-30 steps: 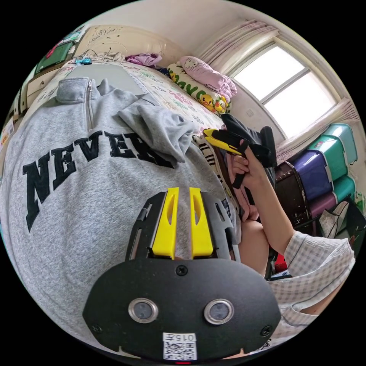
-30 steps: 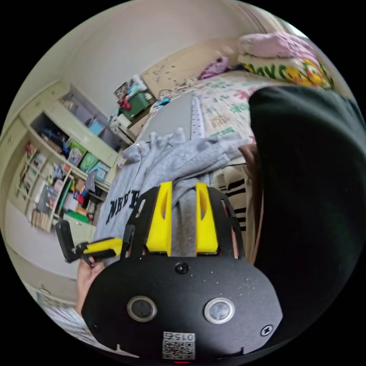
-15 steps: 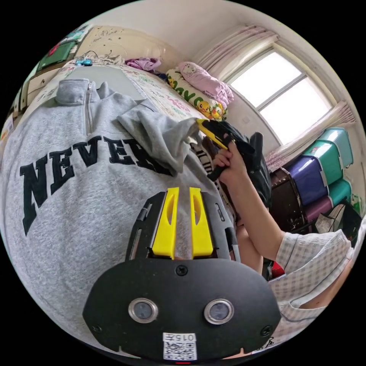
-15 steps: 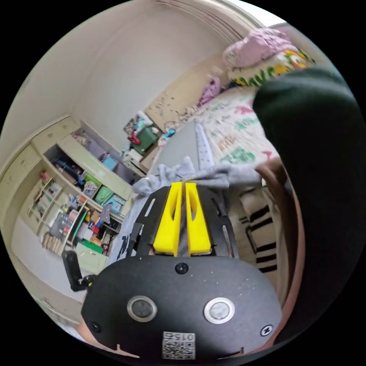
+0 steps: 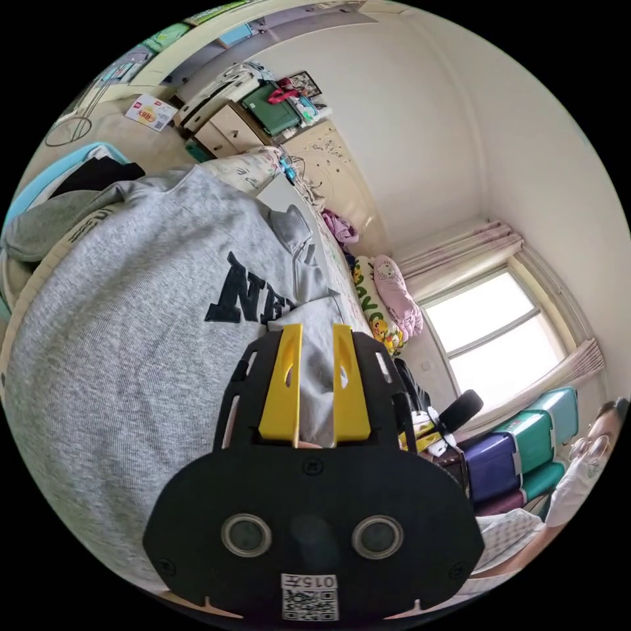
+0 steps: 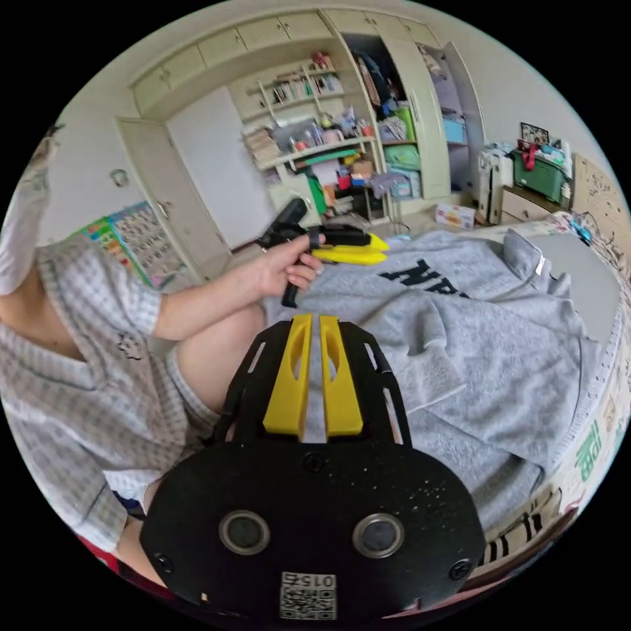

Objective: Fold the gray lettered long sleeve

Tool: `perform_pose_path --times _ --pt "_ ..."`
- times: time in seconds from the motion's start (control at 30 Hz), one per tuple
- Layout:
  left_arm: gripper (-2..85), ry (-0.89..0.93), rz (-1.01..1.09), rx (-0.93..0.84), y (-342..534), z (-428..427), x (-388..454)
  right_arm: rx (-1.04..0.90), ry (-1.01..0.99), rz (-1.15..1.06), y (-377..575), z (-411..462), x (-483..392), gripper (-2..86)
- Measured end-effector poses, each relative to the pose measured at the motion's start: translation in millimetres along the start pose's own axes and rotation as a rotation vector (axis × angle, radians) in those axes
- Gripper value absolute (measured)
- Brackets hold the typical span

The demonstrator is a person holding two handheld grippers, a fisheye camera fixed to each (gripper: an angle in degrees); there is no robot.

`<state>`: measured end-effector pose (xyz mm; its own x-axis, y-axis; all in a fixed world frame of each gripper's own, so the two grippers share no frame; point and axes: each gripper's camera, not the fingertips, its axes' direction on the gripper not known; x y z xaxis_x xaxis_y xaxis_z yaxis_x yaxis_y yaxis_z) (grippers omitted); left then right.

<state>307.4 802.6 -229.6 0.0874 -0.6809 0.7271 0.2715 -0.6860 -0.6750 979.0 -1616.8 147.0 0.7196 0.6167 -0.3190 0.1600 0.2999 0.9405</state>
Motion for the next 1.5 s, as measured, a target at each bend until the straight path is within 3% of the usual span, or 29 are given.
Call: perform_pose_path --times 0.07,0.17,0.23,0.3,0.37,0.5,0.7,0.93,1.03,1.13,1.23,1.37,1.43,1.5 --pt "7.9 -0.003 0.043 -0.069 -7.4 8.6 8.1 0.100 0.021 0.069 10.5 -26.8 7.4 4.0" --pt "8.5 0.024 0.106 -0.209 -13.0 37.4 23.4 0.147 0.298 0.421 34.6 -44.3 49.7 6.0" --pt "9.1 0.015 0.153 -0.278 -12.5 55.8 35.2 0.048 0.392 0.529 44.1 -29.2 70.1 7.1" --pt "9.9 0.000 0.205 -0.338 -11.1 72.0 47.8 -0.135 0.289 0.578 41.5 6.2 88.0 7.0" --pt "11.1 -0.019 0.255 -0.397 -9.0 87.4 59.5 -0.170 0.253 0.565 36.1 22.1 85.8 5.0" --pt "13.4 -0.007 0.195 -0.357 -11.1 85.3 50.7 -0.060 0.246 0.319 10.5 4.8 39.0 1.5" --pt "13.8 0.146 0.064 -0.328 -18.9 70.6 19.6 0.093 0.101 0.168 -7.3 -9.0 2.0 0.7" --pt "2.8 0.228 0.138 -0.396 -17.1 51.8 16.5 0.084 -0.090 0.091 -33.3 7.8 0.6 0.8" --pt "2.1 0.193 0.119 -0.285 -14.6 -5.0 -3.3 0.102 -0.095 0.034 -42.6 -22.3 0.9 0.8" --pt "2.4 0.012 0.059 -0.179 -11.7 -68.5 -31.7 0.135 -0.045 0.074 -41.4 -59.0 21.2 0.8" --pt "3.8 -0.076 -0.037 -0.027 -5.3 -128.1 -55.8 0.190 0.117 0.282 -28.7 -116.9 72.5 0.9" --pt "5.9 -0.238 0.022 0.090 -11.4 -151.0 -30.8 0.292 0.536 0.809 27.0 -210.9 157.1 1.2" --pt "6.5 -0.248 0.107 0.025 -26.4 -117.8 -9.4 0.401 0.518 1.043 70.3 -249.3 202.2 1.5" --pt "7.5 -0.231 0.175 -0.070 -42.5 -66.6 9.2 0.466 0.394 1.122 92.5 -263.1 231.6 1.9"
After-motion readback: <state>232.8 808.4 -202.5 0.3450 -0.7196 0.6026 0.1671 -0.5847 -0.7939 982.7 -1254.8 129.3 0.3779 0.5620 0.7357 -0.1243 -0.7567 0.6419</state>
